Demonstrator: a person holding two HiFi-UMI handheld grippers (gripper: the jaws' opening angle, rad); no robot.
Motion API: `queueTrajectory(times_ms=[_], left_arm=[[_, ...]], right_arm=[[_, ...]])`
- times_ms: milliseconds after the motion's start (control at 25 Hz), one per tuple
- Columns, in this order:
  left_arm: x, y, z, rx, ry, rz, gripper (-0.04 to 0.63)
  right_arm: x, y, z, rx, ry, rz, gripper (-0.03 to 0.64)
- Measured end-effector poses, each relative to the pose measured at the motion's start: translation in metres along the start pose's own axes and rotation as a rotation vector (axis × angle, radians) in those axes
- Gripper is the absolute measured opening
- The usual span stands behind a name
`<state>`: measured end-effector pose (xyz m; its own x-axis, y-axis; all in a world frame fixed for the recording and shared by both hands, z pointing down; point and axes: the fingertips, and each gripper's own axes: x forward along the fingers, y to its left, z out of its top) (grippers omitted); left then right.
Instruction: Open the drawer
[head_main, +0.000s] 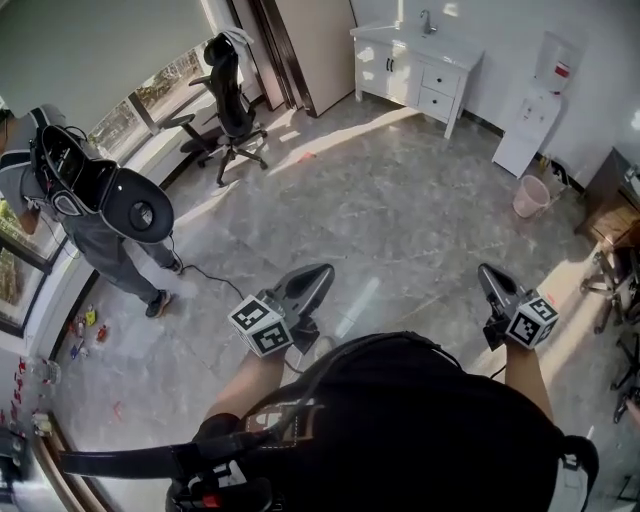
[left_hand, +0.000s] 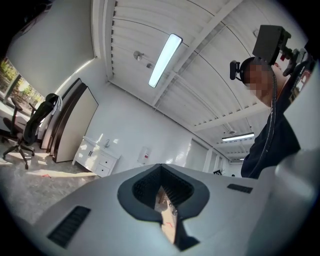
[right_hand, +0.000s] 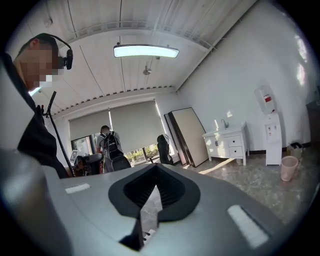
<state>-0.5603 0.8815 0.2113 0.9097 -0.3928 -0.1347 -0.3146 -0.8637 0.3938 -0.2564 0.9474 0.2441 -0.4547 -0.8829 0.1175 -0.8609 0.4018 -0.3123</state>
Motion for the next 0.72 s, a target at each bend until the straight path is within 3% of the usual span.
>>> queueTrajectory(times_ms=[200, 720], left_arm=[[0.007, 0.057, 0.040, 0.014, 0.011, -0.076, 0.000], [-0.030, 0.214, 0.109, -0.006, 0.027, -0.064, 0.000]], right_arm=[[0.057, 0.012, 0.016, -0.002, -0.023, -0.048, 0.002], [0.226, 0.044, 0.032, -0.015, -0.024, -0.047, 0.002]])
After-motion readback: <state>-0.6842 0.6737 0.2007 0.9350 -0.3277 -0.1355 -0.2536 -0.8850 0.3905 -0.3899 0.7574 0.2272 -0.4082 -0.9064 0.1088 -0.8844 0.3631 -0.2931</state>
